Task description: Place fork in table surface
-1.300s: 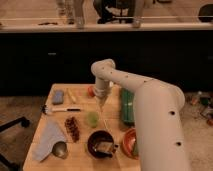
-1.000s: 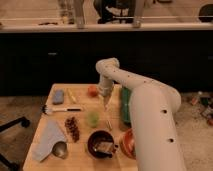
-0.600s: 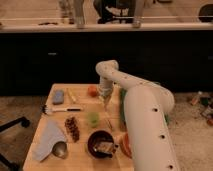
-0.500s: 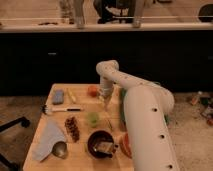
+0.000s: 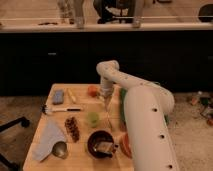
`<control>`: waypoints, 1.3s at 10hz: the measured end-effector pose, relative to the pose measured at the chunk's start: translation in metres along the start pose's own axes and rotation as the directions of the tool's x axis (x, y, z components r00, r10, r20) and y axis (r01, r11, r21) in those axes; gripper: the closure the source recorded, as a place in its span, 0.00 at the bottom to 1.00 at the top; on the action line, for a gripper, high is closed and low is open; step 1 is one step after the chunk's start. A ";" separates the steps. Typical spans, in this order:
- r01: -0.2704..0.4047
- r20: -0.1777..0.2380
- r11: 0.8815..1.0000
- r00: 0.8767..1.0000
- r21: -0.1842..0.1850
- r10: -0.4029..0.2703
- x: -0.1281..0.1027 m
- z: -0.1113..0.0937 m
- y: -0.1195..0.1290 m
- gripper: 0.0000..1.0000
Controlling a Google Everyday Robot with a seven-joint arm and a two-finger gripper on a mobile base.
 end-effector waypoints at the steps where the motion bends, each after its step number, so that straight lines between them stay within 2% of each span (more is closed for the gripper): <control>1: 0.000 0.000 1.000 1.000 0.000 0.000 0.000 0.000 0.000 0.54; 4: 0.001 0.000 1.000 1.000 0.000 -0.001 0.000 0.000 0.000 0.25; 5: 0.001 0.000 1.000 1.000 0.000 -0.001 0.000 0.000 0.000 0.20; 13: 0.001 0.001 1.000 1.000 0.000 -0.001 0.000 0.000 -0.001 0.20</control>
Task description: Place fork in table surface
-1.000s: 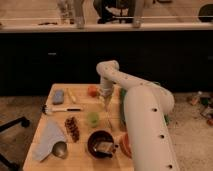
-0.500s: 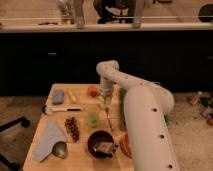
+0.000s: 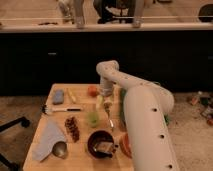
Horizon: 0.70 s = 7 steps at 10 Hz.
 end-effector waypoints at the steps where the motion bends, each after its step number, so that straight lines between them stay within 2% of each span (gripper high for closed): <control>1: 0.000 0.000 1.000 1.000 0.000 0.000 0.000 0.000 0.000 0.20; 5: 0.002 -0.006 1.000 1.000 -0.008 -0.002 -0.001 -0.001 0.000 0.20; 6: 0.007 -0.041 1.000 0.999 -0.019 -0.008 -0.001 -0.008 -0.005 0.20; 7: 0.005 -0.058 1.000 0.998 -0.028 -0.007 -0.005 -0.015 -0.005 0.20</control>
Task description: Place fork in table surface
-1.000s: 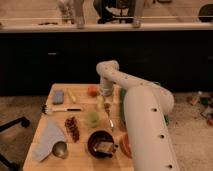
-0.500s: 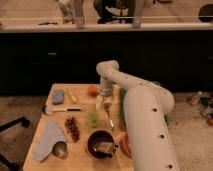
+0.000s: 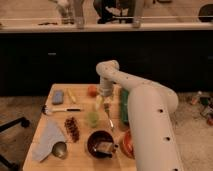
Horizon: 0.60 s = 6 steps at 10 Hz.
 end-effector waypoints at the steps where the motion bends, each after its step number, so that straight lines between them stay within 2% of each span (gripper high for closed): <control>1: -0.003 -0.020 1.000 1.000 -0.007 0.002 -0.004 -0.007 0.000 0.20; 6: -0.002 -0.136 0.998 0.991 -0.068 -0.008 -0.017 -0.038 -0.011 0.20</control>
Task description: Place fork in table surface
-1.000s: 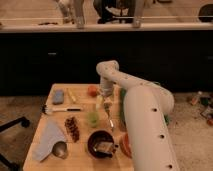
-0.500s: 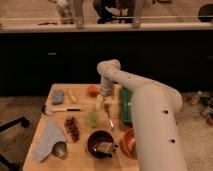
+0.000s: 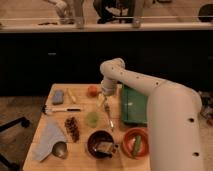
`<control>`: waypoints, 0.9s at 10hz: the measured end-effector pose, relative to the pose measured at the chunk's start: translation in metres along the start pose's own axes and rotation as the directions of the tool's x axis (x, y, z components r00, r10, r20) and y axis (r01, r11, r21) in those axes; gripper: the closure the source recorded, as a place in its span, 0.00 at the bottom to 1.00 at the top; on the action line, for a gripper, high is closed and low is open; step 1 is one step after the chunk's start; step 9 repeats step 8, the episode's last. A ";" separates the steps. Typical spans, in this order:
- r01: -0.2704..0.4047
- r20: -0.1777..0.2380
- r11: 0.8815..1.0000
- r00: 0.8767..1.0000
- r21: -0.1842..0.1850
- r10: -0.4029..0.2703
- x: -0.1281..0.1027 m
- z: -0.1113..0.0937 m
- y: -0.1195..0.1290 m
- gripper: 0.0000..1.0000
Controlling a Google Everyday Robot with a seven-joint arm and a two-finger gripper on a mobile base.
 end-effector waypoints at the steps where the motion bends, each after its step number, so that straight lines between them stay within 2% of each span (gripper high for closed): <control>1: -0.002 -0.014 1.000 1.000 -0.010 0.002 -0.001 -0.004 0.000 0.20; 3: -0.044 -0.061 0.998 0.997 -0.036 0.042 -0.017 -0.018 0.009 0.20; 6: -0.090 -0.106 0.995 0.991 -0.052 0.084 -0.034 -0.030 0.020 0.20; 9: -0.092 -0.107 0.994 0.990 -0.054 0.086 -0.035 -0.031 0.020 0.20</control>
